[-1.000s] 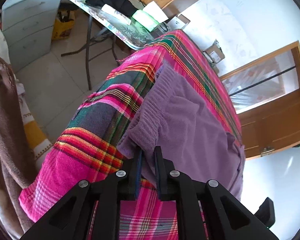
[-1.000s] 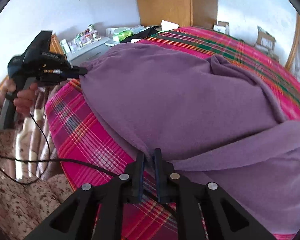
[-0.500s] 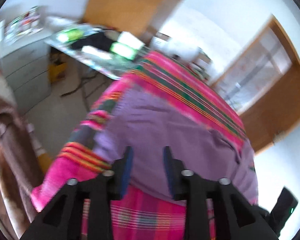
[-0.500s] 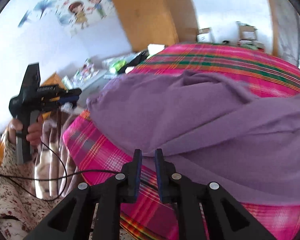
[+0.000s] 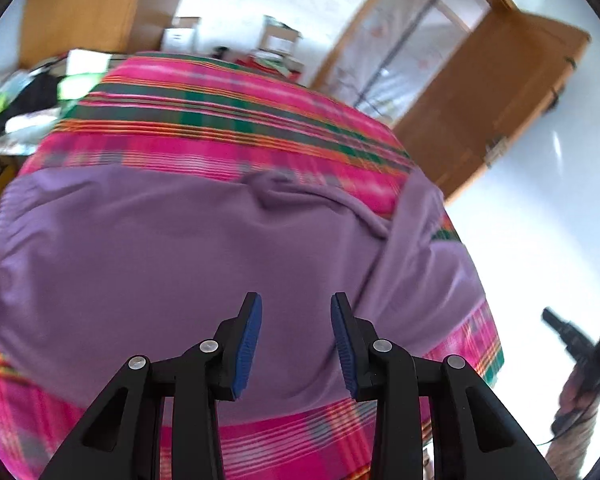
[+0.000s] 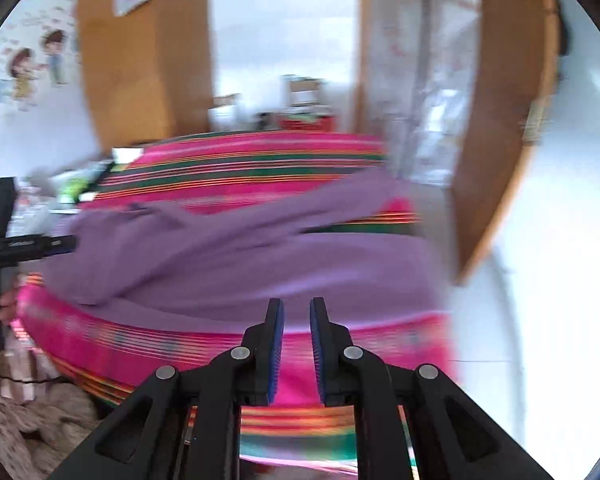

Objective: Fold clothes
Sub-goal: 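Open both grippers and release the fleece, then grasp the fleece corner with the right gripper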

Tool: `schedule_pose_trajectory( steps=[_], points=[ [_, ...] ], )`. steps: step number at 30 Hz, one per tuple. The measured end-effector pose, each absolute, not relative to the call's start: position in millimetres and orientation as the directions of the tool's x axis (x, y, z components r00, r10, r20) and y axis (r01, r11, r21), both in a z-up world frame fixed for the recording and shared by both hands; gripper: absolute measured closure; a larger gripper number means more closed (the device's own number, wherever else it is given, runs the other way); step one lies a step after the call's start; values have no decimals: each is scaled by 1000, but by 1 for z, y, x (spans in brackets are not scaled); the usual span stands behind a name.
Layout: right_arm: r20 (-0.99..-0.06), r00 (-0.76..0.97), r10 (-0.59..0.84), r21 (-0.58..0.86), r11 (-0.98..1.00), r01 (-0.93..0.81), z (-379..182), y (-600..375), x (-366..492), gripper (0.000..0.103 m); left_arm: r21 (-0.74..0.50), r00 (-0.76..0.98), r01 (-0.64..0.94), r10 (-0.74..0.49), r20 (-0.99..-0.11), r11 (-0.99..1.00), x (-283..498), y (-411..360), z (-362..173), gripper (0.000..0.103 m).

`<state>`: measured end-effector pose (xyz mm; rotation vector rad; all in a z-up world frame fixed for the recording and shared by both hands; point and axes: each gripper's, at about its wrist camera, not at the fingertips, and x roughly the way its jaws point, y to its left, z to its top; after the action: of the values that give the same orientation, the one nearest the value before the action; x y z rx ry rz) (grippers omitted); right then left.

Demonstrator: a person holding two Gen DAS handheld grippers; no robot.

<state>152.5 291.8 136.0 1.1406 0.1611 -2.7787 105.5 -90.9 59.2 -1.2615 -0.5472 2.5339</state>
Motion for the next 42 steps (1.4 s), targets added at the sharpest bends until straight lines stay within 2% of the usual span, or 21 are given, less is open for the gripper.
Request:
schedule_pose_trajectory(
  steps=[2,3,6,10,15,21,32,42],
  points=[
    [-702,-712,22,-124,-988,92,149,315,155,89,-430,-567,-93,403,-718,-898,98,-75,57,66],
    [-691,-719,77,-162,-985,50,154,324,156,85,-420,-556,-105,403,-727,-901,95,-68,56,66],
    [-665,-738,117,-157,-988,-15,154,342,151,77,-396,-536,-136,404,-742,-908,86,-50,49,66],
    [-697,-717,0,2,-1000,-2,115,344,119,77,-386,-508,-143,402,-762,-911,75,-36,36,66],
    [-749,-646,-146,119,-989,86,66,314,61,77,-344,-506,-146,369,-780,-927,68,-28,30,66],
    [-746,-622,-236,183,-972,148,61,280,-9,77,-335,-509,-148,363,-781,-930,57,-25,22,66],
    [-784,-578,-225,137,-972,192,48,216,-98,77,-284,-515,-224,360,-778,-933,46,-9,15,66],
    [-852,-519,-74,17,-993,114,25,195,-149,77,-301,-500,-260,395,-770,-917,47,-2,11,66]
  ],
)
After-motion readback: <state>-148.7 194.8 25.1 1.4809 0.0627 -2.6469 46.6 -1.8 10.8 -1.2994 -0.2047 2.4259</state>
